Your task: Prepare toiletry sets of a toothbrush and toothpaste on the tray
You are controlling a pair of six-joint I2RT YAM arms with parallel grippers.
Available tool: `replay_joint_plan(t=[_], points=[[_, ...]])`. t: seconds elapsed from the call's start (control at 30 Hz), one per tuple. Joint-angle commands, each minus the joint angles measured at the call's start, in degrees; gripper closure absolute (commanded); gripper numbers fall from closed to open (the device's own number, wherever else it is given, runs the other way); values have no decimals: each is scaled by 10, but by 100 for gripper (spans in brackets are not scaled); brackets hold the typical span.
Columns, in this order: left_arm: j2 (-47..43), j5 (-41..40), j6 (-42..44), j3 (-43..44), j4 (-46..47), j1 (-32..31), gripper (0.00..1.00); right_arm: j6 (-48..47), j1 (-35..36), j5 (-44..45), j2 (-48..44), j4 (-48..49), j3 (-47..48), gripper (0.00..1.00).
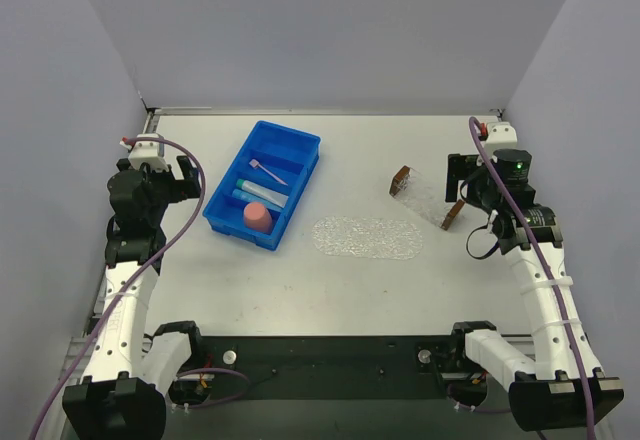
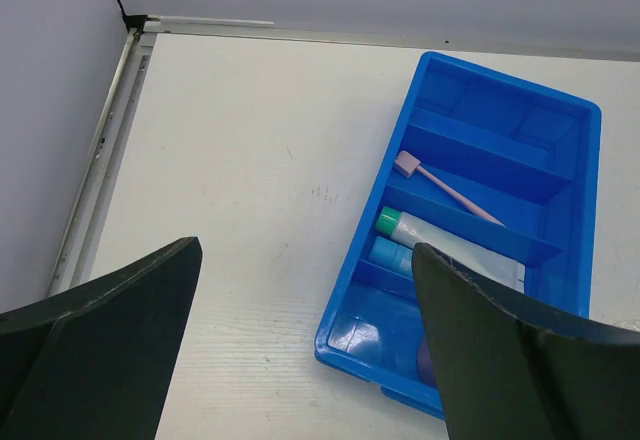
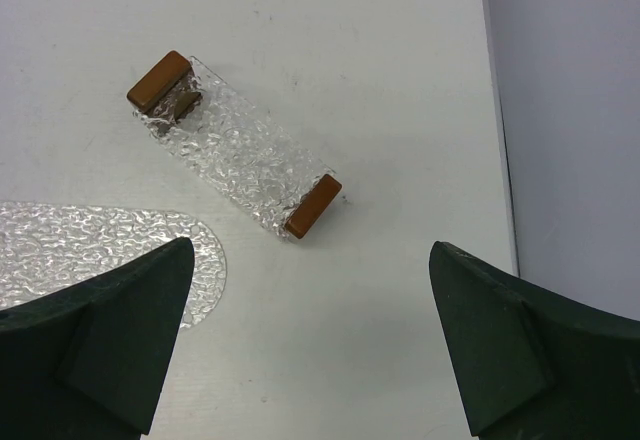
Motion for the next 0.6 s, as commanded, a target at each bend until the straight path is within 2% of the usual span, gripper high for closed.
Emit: replay_joint_plan(t=[0.0, 0.57], points=[[-4, -2, 7, 14, 5, 0, 3, 9, -4, 2, -2, 20, -1, 2], [-4, 3, 13, 8, 3, 0, 3, 2, -4, -16, 15, 5, 5, 3]])
